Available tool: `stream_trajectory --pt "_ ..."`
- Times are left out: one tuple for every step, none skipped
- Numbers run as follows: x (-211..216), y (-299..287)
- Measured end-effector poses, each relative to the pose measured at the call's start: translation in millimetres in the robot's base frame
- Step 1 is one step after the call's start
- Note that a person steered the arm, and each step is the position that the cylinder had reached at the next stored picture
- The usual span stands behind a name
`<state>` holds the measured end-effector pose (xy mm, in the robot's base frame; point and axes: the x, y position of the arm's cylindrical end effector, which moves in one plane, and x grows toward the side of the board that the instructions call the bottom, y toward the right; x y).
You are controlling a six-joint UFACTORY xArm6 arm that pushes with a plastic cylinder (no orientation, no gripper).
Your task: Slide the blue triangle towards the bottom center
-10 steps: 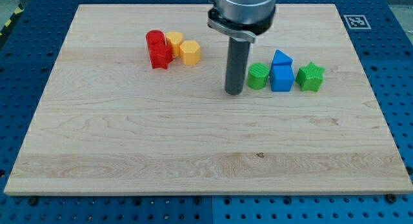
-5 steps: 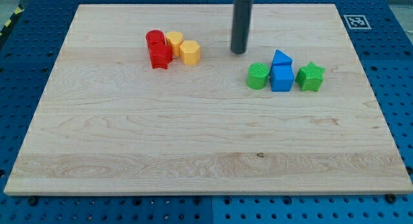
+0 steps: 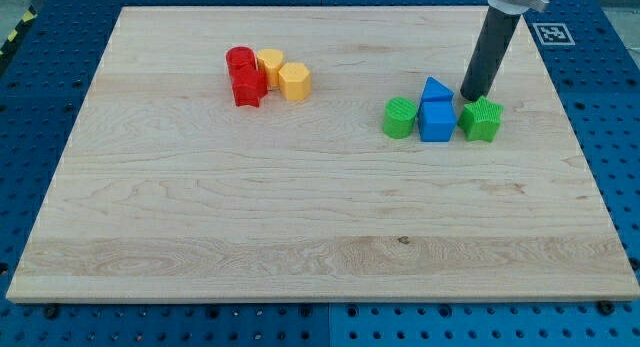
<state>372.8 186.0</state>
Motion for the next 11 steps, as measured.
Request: stream_trajectory --pt "0 -14" --pt "0 -20" --pt "0 -28" --pt "0 -30" --pt "0 -33" --pt "0 -48" --pt "0 -66" --pt "0 -83" --pt "0 -104" --pt "0 -127" --pt "-6 -123"
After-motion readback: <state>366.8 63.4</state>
